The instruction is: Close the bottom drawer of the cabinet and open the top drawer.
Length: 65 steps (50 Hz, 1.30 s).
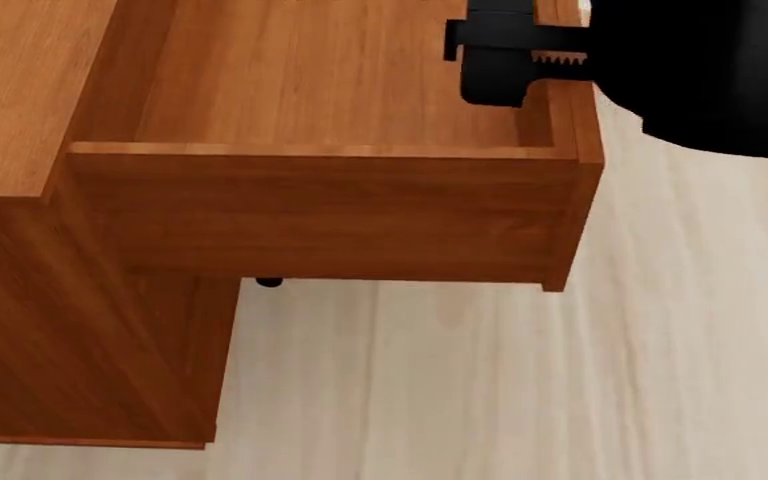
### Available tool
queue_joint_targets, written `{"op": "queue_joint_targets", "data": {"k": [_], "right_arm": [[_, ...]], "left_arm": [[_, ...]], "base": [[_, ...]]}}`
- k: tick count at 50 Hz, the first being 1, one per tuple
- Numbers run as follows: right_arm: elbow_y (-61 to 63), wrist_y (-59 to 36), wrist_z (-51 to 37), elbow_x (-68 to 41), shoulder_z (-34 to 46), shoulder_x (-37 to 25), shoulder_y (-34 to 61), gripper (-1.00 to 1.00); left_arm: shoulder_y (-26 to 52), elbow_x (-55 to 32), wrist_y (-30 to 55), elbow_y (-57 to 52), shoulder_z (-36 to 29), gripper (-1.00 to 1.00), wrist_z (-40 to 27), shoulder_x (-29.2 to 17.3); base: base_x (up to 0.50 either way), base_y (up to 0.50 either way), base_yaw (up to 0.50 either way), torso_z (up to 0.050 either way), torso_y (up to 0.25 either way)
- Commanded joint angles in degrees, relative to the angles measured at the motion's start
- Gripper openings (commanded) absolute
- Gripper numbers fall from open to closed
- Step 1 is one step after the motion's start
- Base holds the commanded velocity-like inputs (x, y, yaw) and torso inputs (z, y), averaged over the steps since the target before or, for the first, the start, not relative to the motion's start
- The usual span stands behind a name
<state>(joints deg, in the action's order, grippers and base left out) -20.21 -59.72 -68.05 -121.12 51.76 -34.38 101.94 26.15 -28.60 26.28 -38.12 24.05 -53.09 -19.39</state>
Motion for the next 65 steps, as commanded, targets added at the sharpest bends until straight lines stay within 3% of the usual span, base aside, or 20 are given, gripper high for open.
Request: {"op": "queue_joint_targets", "data": {"k": [1, 16, 30, 42, 47, 51, 65], "right_arm": [[4.1, -4.9, -10.3, 1.3, -0.7, -6.9, 3.1, 1.00], [14.4, -2.0, -19.5, -12.1, -2.9, -9.6, 9.9, 1.00], [35.9, 11.6, -20.9, -19.6, -2.3, -17.3, 8.2, 1.00], [56.8, 21.6, -21.2, -15.5, -4.9, -24.7, 3.6, 1.00], [64.6, 26.5, -21.6, -13.1, -3.6, -26.9, 2.9, 1.00], [67.7, 28.6, -21.2, -11.1, -3.0, -27.7, 3.8, 1.00], [72.3, 33.9, -15.6, 1.5, -1.5, -31.8, -6.7, 1.00]], "left_arm": [[-0.1, 0.1, -0.2, 0.2, -0.4, 1.00, 0.1, -0.2], [0.0, -0.2, 0.3, -0.1, -0.6, 1.00, -0.1, -0.6], [0.1, 0.5, 0.4, 0.3, -1.4, 1.00, -0.2, -1.0], [-2.2, 2.2, -2.8, 1.2, -2.0, 1.00, 0.9, -0.1], [0.3, 0.9, 1.2, 0.0, -2.3, 1.00, -0.6, -1.6], [0.1, 1.0, 1.1, 0.0, -2.5, 1.00, -0.5, -1.7], [0.7, 1.2, 2.1, 0.3, -3.9, 1.00, -0.2, -2.6]], "base": [[0.00, 0.00, -0.01, 0.000, 0.010], [0.00, 0.00, -0.01, 0.000, 0.003], [0.00, 0.00, 0.00, 0.000, 0.000], [0.00, 0.00, 0.00, 0.000, 0.000], [0.00, 0.00, 0.00, 0.000, 0.000], [0.00, 0.00, 0.00, 0.000, 0.000], [0.00, 0.00, 0.00, 0.000, 0.000]]}}
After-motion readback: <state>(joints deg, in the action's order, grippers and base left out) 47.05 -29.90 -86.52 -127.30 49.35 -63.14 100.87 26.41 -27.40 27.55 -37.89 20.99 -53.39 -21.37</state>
